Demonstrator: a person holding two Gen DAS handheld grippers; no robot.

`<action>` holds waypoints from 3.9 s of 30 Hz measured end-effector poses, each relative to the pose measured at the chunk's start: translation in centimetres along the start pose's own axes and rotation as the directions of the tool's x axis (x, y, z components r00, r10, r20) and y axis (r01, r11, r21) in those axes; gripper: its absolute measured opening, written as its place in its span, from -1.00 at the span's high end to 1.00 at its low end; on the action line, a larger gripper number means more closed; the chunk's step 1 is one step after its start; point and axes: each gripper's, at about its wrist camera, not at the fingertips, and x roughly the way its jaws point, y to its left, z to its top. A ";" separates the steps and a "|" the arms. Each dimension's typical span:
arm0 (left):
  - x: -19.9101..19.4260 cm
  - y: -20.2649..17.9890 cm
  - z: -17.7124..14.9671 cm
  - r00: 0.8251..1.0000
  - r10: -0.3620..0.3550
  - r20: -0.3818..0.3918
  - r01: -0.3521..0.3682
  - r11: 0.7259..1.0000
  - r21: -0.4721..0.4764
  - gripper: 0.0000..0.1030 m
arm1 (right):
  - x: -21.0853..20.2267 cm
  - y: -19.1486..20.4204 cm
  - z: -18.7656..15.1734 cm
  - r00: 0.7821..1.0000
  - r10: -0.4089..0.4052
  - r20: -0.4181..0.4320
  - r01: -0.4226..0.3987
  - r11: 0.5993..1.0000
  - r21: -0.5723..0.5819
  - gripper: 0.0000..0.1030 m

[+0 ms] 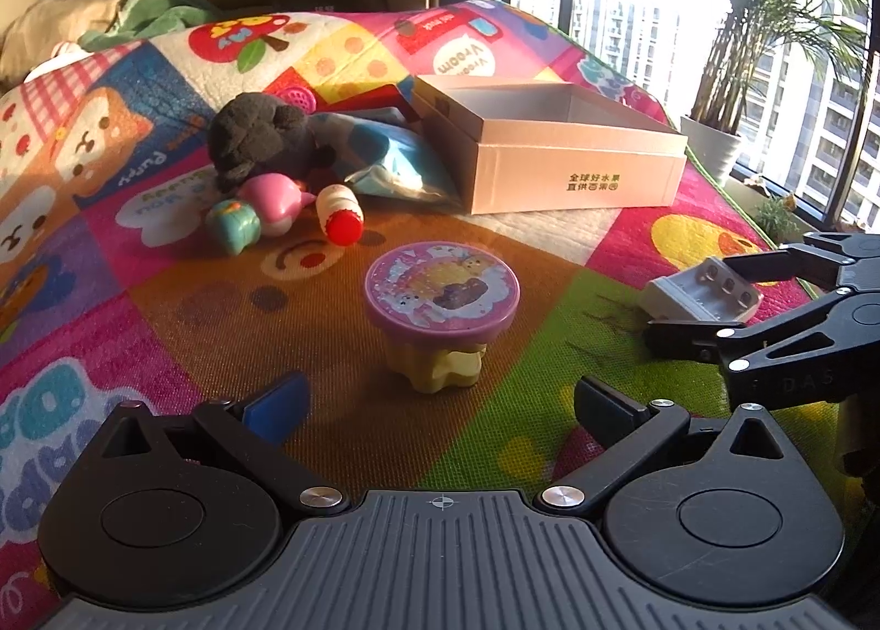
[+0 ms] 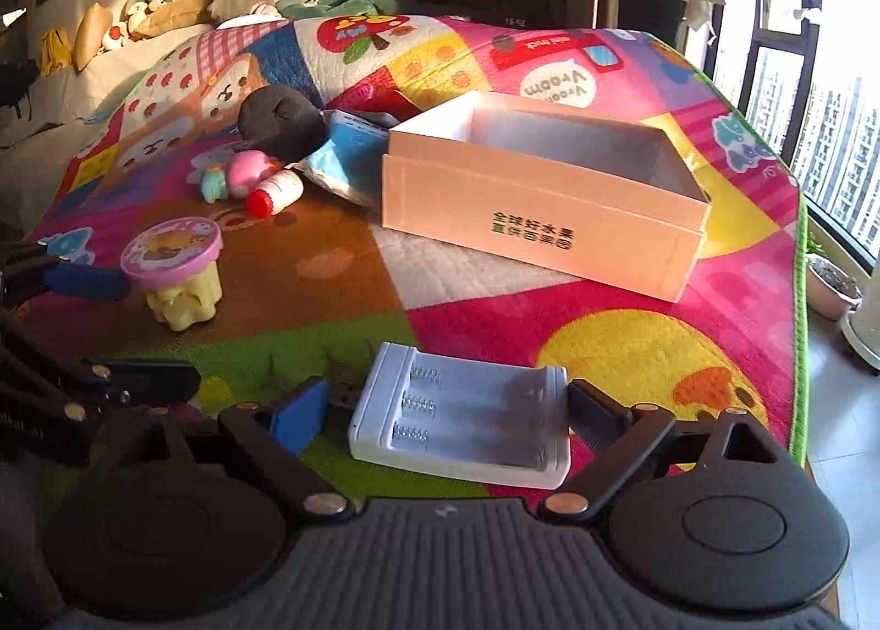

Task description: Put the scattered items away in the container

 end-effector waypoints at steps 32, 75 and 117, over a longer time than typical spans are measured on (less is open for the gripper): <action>0.1 -1.1 2.5 0.998 -0.010 0.062 0.005 0.996 0.091 -0.18 | -0.3 -0.5 -0.8 0.999 -0.019 0.028 0.018 0.998 0.057 -0.78; 4.5 7.9 9.8 0.982 -0.034 0.187 0.041 0.999 -0.032 -0.98 | 12.1 -13.9 14.2 0.997 0.044 0.060 -0.067 0.890 0.450 -1.00; -1.0 17.3 6.9 0.962 0.233 0.140 -0.176 0.927 -0.332 -1.00 | 13.4 14.4 12.5 0.993 -0.044 0.109 0.094 0.858 -0.505 0.23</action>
